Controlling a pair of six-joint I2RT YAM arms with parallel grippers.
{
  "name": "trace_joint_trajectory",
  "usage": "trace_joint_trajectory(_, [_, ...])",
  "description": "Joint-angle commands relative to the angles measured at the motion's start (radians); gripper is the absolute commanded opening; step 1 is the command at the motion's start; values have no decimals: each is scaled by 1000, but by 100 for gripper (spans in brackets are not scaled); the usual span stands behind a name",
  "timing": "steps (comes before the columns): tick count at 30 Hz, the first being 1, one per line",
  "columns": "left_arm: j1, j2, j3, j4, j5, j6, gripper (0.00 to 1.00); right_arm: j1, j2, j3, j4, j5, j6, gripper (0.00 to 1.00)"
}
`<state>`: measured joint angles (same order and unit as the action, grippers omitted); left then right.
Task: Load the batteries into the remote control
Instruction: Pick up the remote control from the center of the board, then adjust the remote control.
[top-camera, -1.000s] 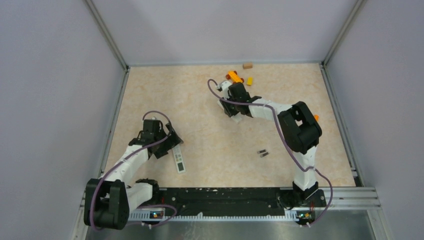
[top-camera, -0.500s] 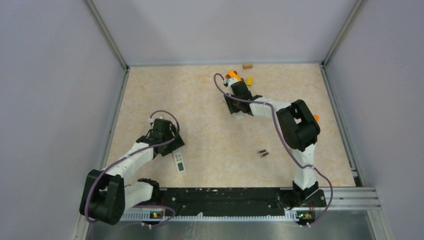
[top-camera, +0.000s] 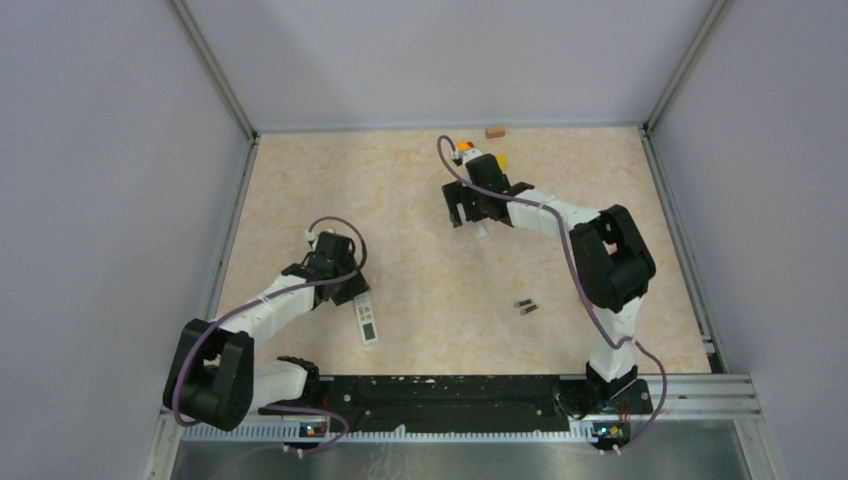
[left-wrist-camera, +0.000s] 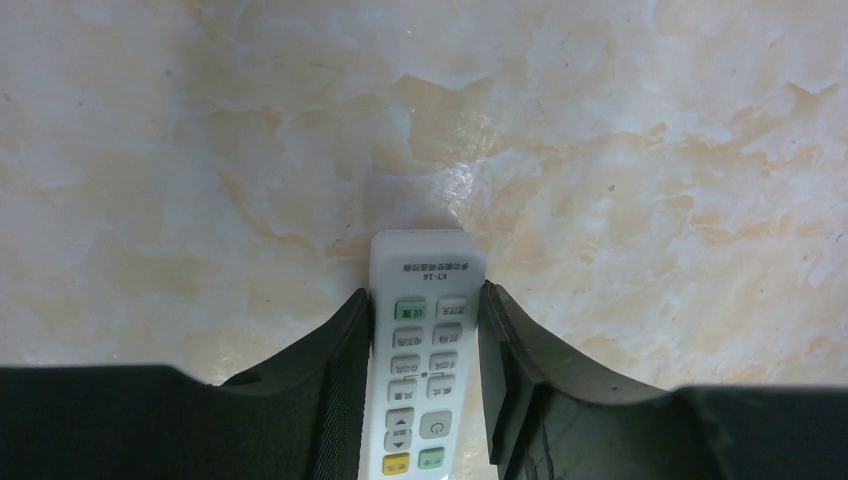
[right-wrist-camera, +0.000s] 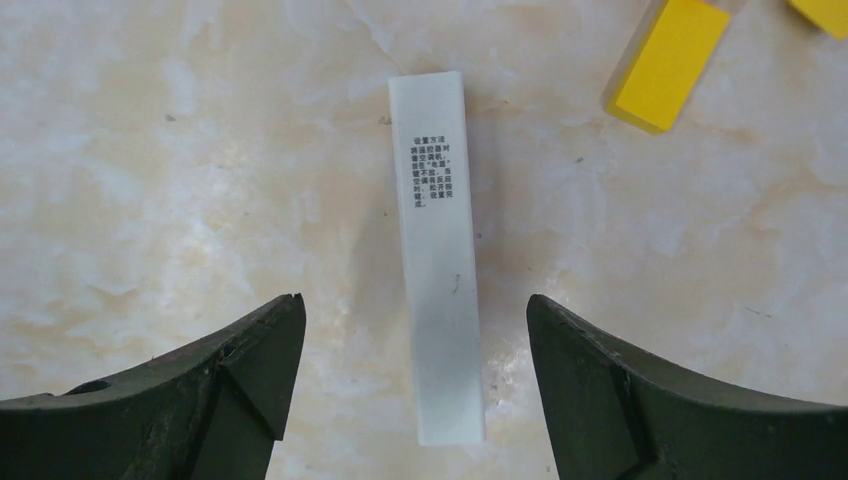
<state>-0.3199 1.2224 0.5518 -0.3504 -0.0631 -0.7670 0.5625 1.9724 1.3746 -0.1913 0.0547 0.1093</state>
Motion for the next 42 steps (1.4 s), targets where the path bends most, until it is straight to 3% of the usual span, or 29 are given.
trace_joint_trajectory(1, [-7, -5, 55, 46, 143, 69, 3, 2, -189, -26, -23, -95, 53, 83])
trace_joint_trajectory(8, [-6, -21, 164, 100, 367, 155, 0, 2, -397, -245, 120, -442, 263, 84])
trace_joint_trajectory(14, [-5, -19, 238, 216, 560, 156, 0, 8, -506, -527, 556, -699, 553, 86])
trace_joint_trajectory(18, [-5, -4, 277, 324, 755, 109, 0, 43, -518, -648, 812, -810, 653, 87])
trace_joint_trajectory(24, [-5, -9, 323, 403, 909, 5, 0, 102, -538, -720, 1095, -780, 844, 88])
trace_joint_trajectory(27, [-6, -13, 323, 447, 944, -64, 0, 118, -505, -754, 1332, -764, 992, 86])
trace_joint_trajectory(34, [-5, -17, 297, 608, 982, -248, 0, 131, -347, -755, 1765, -762, 1270, 66])
trace_joint_trajectory(40, [-5, -19, 294, 653, 960, -296, 0, 156, -287, -726, 1853, -734, 1348, 51])
trace_joint_trajectory(42, [-6, -20, 292, 653, 948, -300, 0, 158, -290, -721, 1847, -719, 1349, 50])
